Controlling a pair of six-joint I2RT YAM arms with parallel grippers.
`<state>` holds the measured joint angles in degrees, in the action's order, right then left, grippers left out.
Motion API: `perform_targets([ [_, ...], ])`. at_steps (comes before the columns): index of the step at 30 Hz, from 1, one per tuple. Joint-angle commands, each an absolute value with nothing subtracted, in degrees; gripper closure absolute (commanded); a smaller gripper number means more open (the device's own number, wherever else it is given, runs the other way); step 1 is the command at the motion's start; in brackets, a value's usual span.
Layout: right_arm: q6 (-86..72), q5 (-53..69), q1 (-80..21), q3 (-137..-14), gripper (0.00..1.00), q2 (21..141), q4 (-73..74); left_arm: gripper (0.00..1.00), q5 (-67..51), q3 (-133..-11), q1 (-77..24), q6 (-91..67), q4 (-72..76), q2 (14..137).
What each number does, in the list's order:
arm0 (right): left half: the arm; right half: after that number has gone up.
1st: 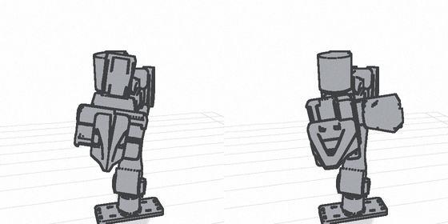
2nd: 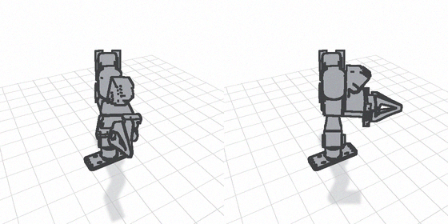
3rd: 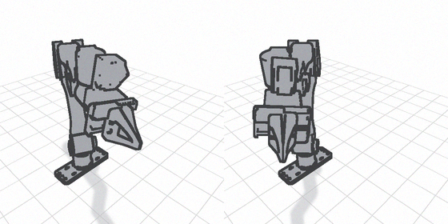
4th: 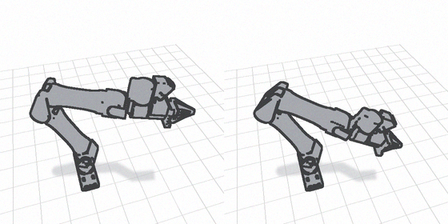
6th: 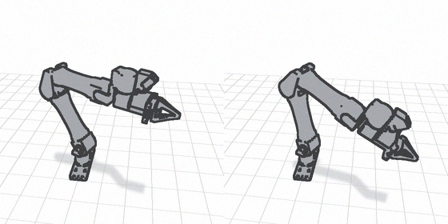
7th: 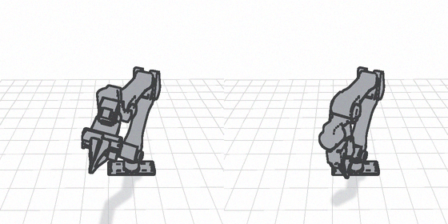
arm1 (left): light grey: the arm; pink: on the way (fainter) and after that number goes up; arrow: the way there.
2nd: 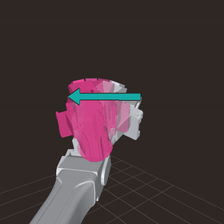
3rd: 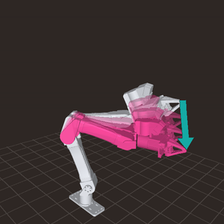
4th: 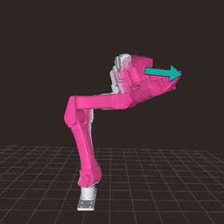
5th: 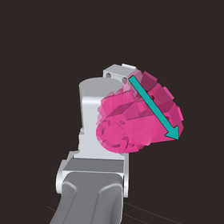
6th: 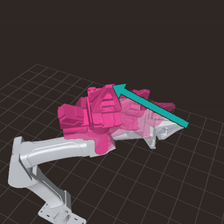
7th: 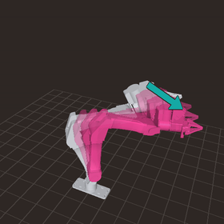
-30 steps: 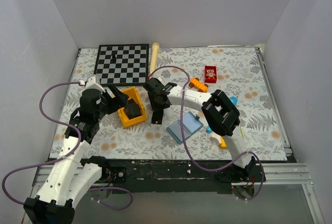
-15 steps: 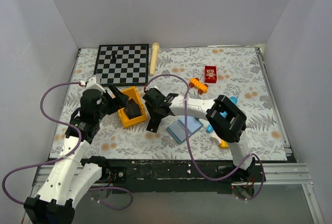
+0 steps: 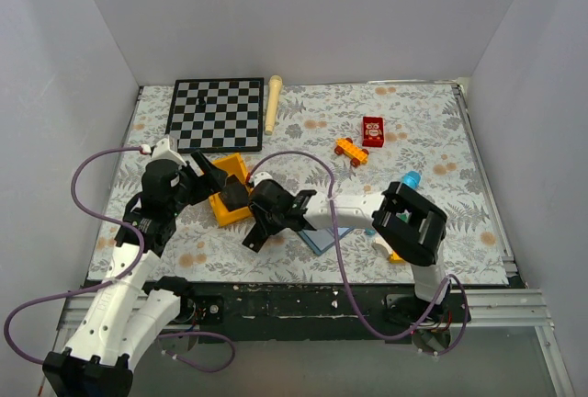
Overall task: Put the credit cards into the card holder
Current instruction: Move the credit card to the corner of the board.
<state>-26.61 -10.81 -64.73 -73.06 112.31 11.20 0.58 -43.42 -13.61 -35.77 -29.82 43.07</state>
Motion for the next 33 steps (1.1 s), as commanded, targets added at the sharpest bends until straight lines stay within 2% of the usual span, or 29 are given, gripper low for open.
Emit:
perform_targets([
  [1, -29.44, -7.64, -68.55, -64.61, 0.54, 114.17, 19.86, 0.26, 0.0, -42.45, -13.1, -35.24, -30.23, 41.92],
  [18, -37.18, -13.62, -74.18, -49.84, 0.56, 100.91, 22.41, 0.26, -1.85, -41.13, -13.18, -35.86, -29.88, 40.78],
  [22, -34.02, -18.18, -74.09, -54.91, 0.56, 99.49, 23.11, 0.26, -2.11, -41.57, -12.92, -35.6, -29.88, 41.13],
  [26, -29.37, -18.81, -74.0, -64.93, 0.56, 102.47, 22.24, 0.25, -4.12, -42.27, -11.08, -35.68, -29.8, 43.15],
  [33, -24.0, -19.25, -73.92, -76.9, 0.56, 109.42, 20.84, 0.22, -10.98, -44.73, -1.42, -34.72, -30.67, 46.14],
])
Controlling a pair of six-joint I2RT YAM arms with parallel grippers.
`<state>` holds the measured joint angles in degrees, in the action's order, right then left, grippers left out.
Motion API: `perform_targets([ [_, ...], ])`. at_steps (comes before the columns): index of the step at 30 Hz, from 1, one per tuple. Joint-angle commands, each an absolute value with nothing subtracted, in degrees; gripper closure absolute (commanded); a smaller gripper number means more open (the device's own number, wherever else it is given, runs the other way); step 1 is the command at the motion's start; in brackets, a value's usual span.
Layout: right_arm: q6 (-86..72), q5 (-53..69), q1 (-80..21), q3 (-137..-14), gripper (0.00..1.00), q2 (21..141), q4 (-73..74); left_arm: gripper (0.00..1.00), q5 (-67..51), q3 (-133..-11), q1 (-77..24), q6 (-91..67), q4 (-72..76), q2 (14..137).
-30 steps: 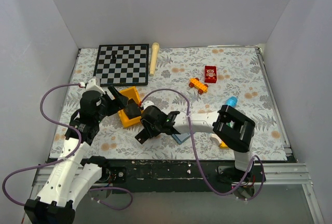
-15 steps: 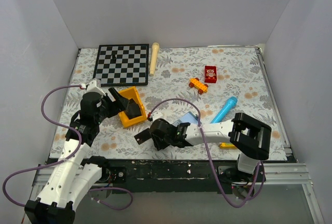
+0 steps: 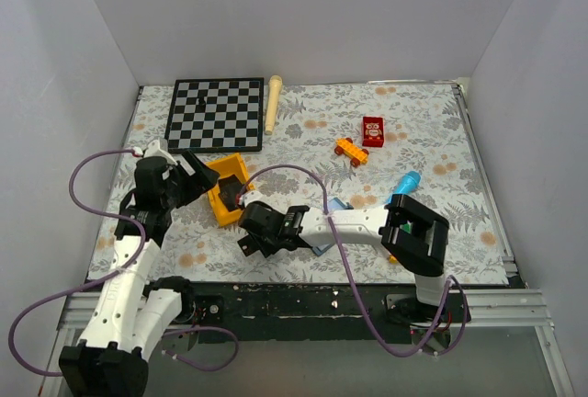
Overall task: Put the credit cards into the card holder
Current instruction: Move the credit card to the corner of the board.
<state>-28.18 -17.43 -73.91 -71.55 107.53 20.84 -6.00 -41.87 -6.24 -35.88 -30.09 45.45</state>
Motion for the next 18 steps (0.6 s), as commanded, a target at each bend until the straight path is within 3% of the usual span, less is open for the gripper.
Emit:
perform_targets([
  [1, -23.56, -19.07, -73.83, -77.6, 0.56, 109.95, 20.48, 0.22, -11.77, -45.0, -0.1, -34.19, -31.02, 46.4],
  [5, -22.41, -18.28, -73.3, -78.75, 0.56, 111.53, 17.58, 0.19, -12.75, -46.32, 6.59, -33.05, -33.13, 47.55],
  [11, -21.62, -16.88, -71.54, -82.17, 0.57, 114.52, 14.42, 0.11, -13.09, -44.74, 8.09, -35.42, -33.4, 47.55],
  [18, -18.9, -14.42, -70.75, -89.64, 0.57, 118.21, 15.47, 0.11, -13.53, -44.74, 8.53, -35.07, -33.4, 46.85],
])
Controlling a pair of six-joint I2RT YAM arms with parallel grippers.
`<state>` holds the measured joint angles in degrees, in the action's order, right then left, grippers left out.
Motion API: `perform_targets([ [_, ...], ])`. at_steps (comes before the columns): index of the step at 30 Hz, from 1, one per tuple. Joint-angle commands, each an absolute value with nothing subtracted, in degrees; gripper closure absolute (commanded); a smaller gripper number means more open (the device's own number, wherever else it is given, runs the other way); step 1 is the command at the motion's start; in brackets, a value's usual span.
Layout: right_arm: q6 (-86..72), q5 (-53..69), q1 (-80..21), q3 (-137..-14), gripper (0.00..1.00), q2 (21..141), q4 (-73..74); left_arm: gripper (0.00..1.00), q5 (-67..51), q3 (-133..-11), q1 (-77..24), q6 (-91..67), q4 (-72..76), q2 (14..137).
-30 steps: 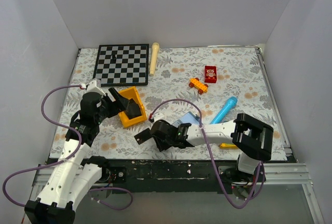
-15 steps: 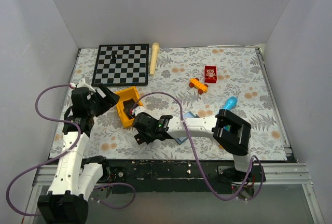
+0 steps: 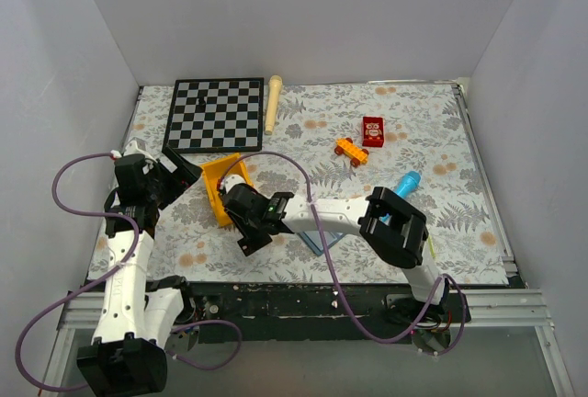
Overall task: Put the credit cards into the card holder
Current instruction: Move the credit card to the corner of the board.
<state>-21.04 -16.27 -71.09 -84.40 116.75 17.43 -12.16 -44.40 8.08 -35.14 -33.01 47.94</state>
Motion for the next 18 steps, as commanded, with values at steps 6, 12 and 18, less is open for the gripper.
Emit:
perform_targets([
  [6, -18.98, -12.57, -69.96, -90.18, 0.58, 120.85, 15.91, 0.1, -14.15, -44.56, 8.53, -34.81, -33.05, 46.93],
  [12, -20.83, -10.99, -70.05, -83.07, 0.59, 119.45, 14.59, 0.11, -14.85, -43.59, 8.53, -34.89, -32.26, 46.93],
  [18, -23.29, -10.81, -70.75, -76.13, 0.6, 116.64, 14.41, 0.1, -15.56, -43.24, 8.53, -34.98, -31.55, 47.28],
])
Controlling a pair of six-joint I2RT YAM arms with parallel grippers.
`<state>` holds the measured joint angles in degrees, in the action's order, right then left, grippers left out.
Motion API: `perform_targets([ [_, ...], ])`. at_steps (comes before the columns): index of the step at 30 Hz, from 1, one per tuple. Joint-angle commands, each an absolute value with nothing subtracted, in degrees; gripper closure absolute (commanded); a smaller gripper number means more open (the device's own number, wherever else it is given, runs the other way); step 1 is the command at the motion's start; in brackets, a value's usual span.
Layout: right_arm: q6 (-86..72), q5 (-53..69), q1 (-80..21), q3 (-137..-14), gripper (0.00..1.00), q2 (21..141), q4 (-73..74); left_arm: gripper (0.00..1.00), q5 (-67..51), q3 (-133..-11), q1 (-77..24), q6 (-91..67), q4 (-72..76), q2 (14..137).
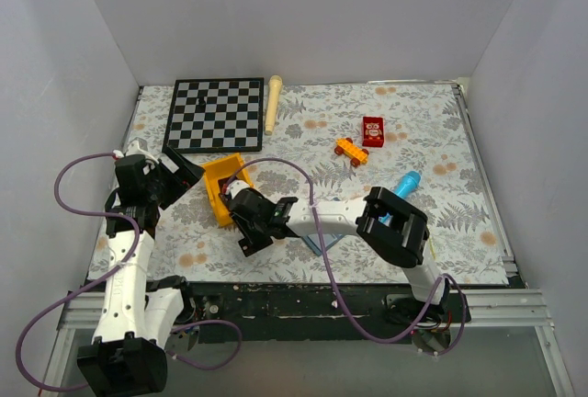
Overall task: Put the credit cards into the card holder
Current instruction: Move the credit card to the corner of the board.
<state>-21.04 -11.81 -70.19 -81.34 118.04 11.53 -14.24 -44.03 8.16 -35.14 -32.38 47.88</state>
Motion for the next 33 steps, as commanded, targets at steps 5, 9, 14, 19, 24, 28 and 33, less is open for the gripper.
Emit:
perform_targets([
  [5, -24.78, -11.95, -72.68, -71.02, 0.6, 113.82, 14.41, 0.1, -15.91, -43.07, 8.61, -34.89, -31.2, 47.55],
  [9, -26.45, -13.88, -74.35, -67.69, 0.6, 112.15, 15.03, 0.1, -16.0, -42.98, 8.61, -34.89, -31.11, 47.37],
  [14, -29.26, -14.94, -75.67, -62.32, 0.6, 109.43, 14.24, 0.1, -16.26, -42.45, 8.61, -34.98, -30.85, 47.46],
  [19, -30.67, -16.61, -77.08, -59.94, 0.6, 107.58, 15.55, 0.11, -16.79, -42.01, 8.61, -35.07, -30.5, 47.55],
  [24, -30.94, -17.75, -78.22, -58.62, 0.6, 106.35, 17.22, 0.1, -16.96, -41.92, 8.61, -34.98, -30.41, 47.46],
  [28, -31.29, -18.72, -79.28, -57.66, 0.61, 106.08, 18.81, 0.1, -17.31, -41.49, 8.61, -34.89, -30.32, 47.37],
  [33, -31.29, -20.12, -79.72, -58.62, 0.6, 104.24, 19.25, 0.1, -17.67, -41.22, 8.61, -34.89, -30.15, 47.46],
])
